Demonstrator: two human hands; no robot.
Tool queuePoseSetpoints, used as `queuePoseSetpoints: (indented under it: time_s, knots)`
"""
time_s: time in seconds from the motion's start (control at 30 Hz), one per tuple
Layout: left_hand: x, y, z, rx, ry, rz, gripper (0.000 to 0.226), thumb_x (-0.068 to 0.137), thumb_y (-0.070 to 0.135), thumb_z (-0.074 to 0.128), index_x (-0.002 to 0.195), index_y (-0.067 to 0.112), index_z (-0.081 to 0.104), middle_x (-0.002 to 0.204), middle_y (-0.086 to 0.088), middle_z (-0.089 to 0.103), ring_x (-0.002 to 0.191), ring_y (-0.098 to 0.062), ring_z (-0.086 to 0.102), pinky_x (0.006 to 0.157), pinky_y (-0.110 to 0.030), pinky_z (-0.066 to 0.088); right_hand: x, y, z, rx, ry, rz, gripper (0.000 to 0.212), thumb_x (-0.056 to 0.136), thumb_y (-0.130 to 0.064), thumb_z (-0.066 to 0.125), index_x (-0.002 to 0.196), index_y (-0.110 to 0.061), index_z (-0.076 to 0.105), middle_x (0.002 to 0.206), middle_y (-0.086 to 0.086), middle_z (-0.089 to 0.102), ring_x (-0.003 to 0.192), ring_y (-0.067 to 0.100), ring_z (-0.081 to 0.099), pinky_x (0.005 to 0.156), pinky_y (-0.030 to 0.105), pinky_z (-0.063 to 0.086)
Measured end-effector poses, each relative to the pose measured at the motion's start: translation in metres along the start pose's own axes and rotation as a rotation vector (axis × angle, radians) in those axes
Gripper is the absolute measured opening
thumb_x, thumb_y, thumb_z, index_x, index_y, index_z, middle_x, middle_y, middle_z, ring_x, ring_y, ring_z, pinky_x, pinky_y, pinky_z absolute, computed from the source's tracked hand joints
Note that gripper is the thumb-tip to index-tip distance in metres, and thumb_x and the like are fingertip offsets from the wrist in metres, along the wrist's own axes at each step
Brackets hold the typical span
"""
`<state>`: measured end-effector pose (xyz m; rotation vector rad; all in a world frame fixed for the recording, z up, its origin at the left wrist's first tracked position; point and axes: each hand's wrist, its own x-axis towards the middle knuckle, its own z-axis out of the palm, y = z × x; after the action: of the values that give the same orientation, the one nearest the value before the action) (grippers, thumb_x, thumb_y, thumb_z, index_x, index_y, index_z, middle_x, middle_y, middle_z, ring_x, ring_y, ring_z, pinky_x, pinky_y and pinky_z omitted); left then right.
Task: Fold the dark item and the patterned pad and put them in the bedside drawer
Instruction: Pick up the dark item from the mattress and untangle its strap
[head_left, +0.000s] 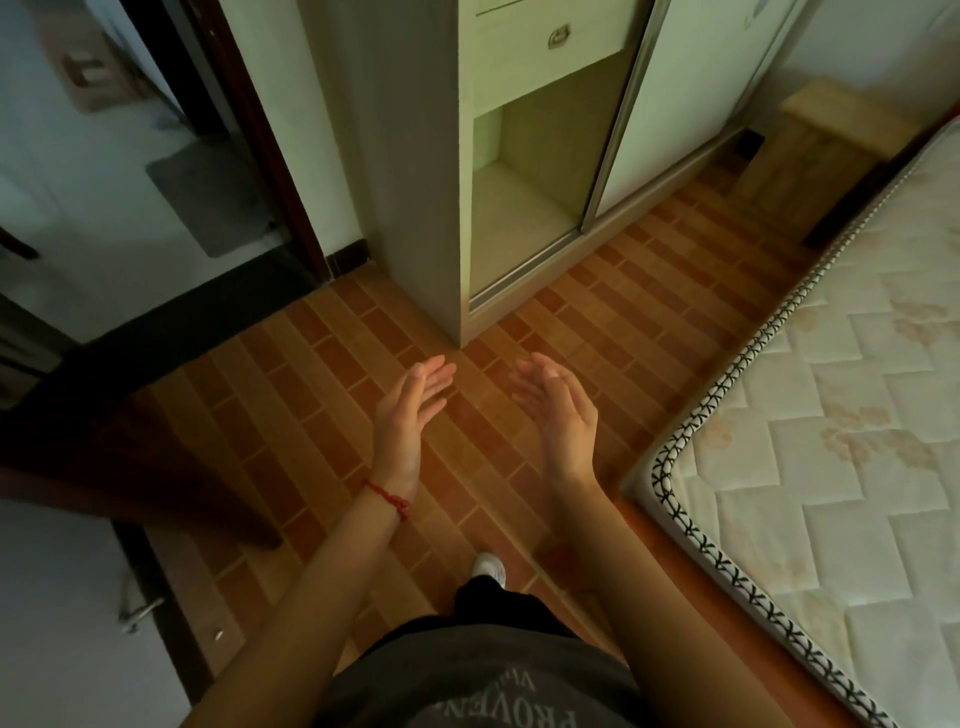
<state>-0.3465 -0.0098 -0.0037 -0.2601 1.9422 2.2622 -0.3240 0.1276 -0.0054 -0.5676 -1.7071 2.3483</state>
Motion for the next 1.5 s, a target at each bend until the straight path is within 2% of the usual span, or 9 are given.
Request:
queuePoseSetpoints:
  time_s: [0.2, 0.43, 0.6, 0.7, 0.87, 1.07, 1.2, 1.5]
  knots:
    - [0.045, 0.008, 0.038, 0.023, -0.024, -0.016, 0.043, 0.098, 0.033, 0.027, 0.125, 0.009, 0.050, 0.116, -0.003, 0.059, 0.112, -0.016, 0.055, 0.095, -0.027, 0.044, 0.052, -0.016, -0.010, -0.012, 0.022, -0.013, 0.022, 0.097, -0.021, 0.042, 0.103, -0.023, 0.063, 0.105, 0.002, 0.069, 0.100, 0.019, 0.065, 0.089, 0.033, 0.051]
    - [0.084, 0.009, 0.068, 0.037, -0.066, -0.071, 0.037, 0.097, 0.034, 0.027, 0.116, 0.015, 0.053, 0.116, -0.004, 0.060, 0.111, -0.016, 0.056, 0.097, -0.032, 0.043, 0.093, -0.025, -0.022, 0.013, 0.107, 0.009, 0.024, 0.097, -0.019, 0.043, 0.111, -0.014, 0.062, 0.109, 0.009, 0.068, 0.100, 0.021, 0.065, 0.089, 0.034, 0.052]
    - [0.125, 0.008, 0.089, 0.020, -0.130, -0.090, 0.035, 0.097, 0.032, 0.030, 0.115, 0.014, 0.054, 0.106, 0.003, 0.063, 0.106, -0.012, 0.058, 0.093, -0.028, 0.046, 0.130, -0.026, -0.026, 0.051, 0.204, 0.015, 0.021, 0.096, -0.019, 0.045, 0.104, -0.019, 0.064, 0.107, 0.009, 0.069, 0.100, 0.021, 0.066, 0.089, 0.034, 0.052]
    - [0.157, 0.009, 0.102, 0.036, -0.189, -0.103, 0.035, 0.097, 0.034, 0.031, 0.115, 0.015, 0.055, 0.108, 0.004, 0.063, 0.107, -0.011, 0.058, 0.094, -0.029, 0.046, 0.158, -0.030, -0.025, 0.068, 0.259, 0.003, 0.020, 0.096, -0.018, 0.045, 0.101, -0.021, 0.064, 0.105, 0.009, 0.069, 0.101, 0.023, 0.066, 0.089, 0.034, 0.053]
    - [0.219, 0.024, 0.125, 0.048, -0.269, -0.099, 0.035, 0.096, 0.032, 0.032, 0.113, 0.013, 0.055, 0.107, 0.001, 0.063, 0.108, -0.015, 0.058, 0.095, -0.033, 0.045, 0.209, -0.038, -0.020, 0.079, 0.360, -0.013, 0.023, 0.096, -0.018, 0.044, 0.109, -0.014, 0.063, 0.106, 0.008, 0.069, 0.100, 0.022, 0.066, 0.090, 0.035, 0.052]
    - [0.288, 0.040, 0.154, 0.094, -0.369, -0.090, 0.035, 0.096, 0.032, 0.033, 0.115, 0.015, 0.056, 0.108, 0.003, 0.063, 0.110, -0.014, 0.058, 0.094, -0.028, 0.045, 0.268, -0.050, -0.009, 0.112, 0.474, -0.032, 0.021, 0.096, -0.017, 0.045, 0.106, -0.016, 0.063, 0.108, 0.011, 0.068, 0.101, 0.022, 0.065, 0.086, 0.030, 0.053]
    - [0.325, 0.043, 0.174, 0.117, -0.438, -0.100, 0.028, 0.096, 0.032, 0.033, 0.104, 0.024, 0.058, 0.108, 0.003, 0.064, 0.111, -0.016, 0.058, 0.096, -0.031, 0.045, 0.298, -0.055, -0.012, 0.112, 0.534, -0.041, 0.022, 0.096, -0.017, 0.045, 0.110, -0.013, 0.062, 0.107, 0.009, 0.068, 0.098, 0.019, 0.067, 0.083, 0.026, 0.054]
    - [0.383, 0.034, 0.262, 0.128, -0.543, -0.177, 0.029, 0.097, 0.032, 0.033, 0.106, 0.022, 0.058, 0.108, 0.003, 0.065, 0.111, -0.017, 0.058, 0.096, -0.035, 0.046, 0.370, -0.074, -0.068, 0.163, 0.686, -0.066, 0.020, 0.097, -0.016, 0.044, 0.102, -0.017, 0.063, 0.101, 0.007, 0.069, 0.097, 0.022, 0.066, 0.087, 0.036, 0.051]
